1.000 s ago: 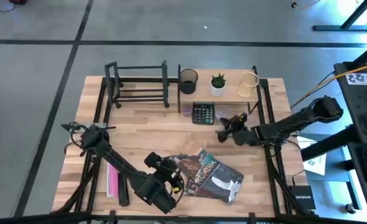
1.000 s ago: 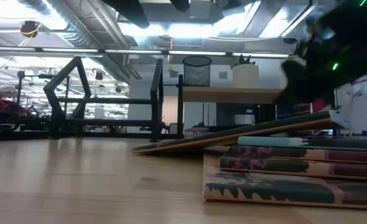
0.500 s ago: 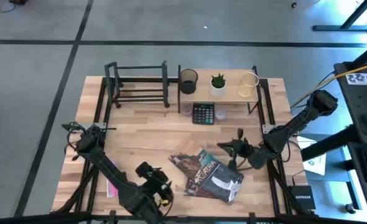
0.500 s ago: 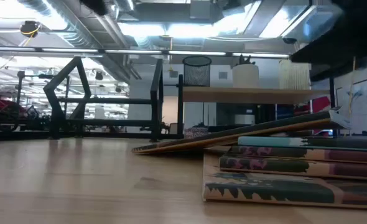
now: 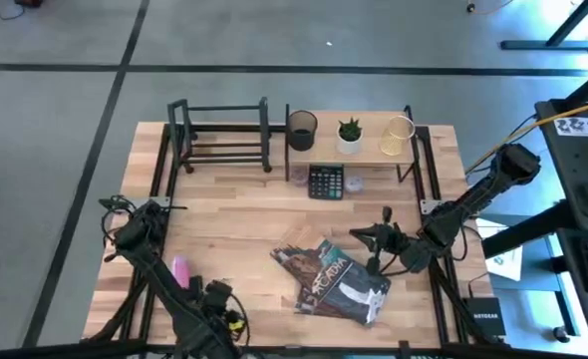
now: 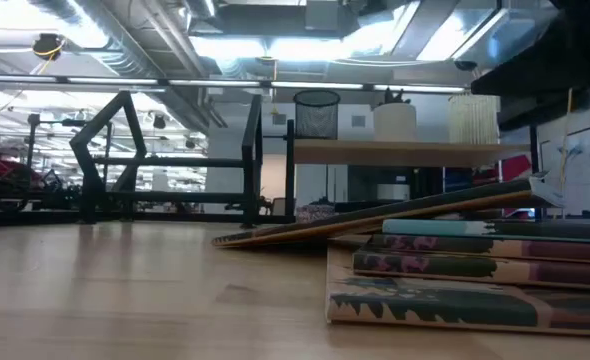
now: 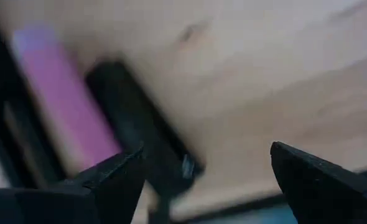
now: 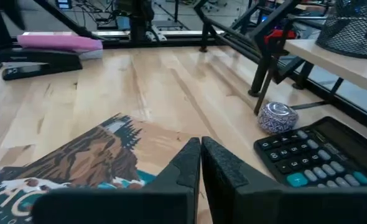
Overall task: Stock shelves
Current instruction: Put the black stapler under the shelf
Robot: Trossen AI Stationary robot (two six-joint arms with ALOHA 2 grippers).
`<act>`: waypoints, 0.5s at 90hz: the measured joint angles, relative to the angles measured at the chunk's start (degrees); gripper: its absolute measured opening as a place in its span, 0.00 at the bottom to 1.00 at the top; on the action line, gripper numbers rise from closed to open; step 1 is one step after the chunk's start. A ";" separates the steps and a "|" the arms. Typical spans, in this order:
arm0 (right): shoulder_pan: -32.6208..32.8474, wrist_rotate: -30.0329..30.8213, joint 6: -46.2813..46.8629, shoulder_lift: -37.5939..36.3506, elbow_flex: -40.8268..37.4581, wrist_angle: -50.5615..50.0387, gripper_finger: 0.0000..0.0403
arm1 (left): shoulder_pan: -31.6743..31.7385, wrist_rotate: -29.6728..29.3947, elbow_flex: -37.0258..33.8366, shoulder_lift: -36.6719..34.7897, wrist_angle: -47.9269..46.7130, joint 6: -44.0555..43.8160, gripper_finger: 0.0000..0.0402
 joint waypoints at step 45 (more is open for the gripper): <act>0.00 1.27 -0.81 0.06 -0.04 -0.10 0.00 | -2.70 4.64 -4.92 1.86 7.78 -13.74 0.79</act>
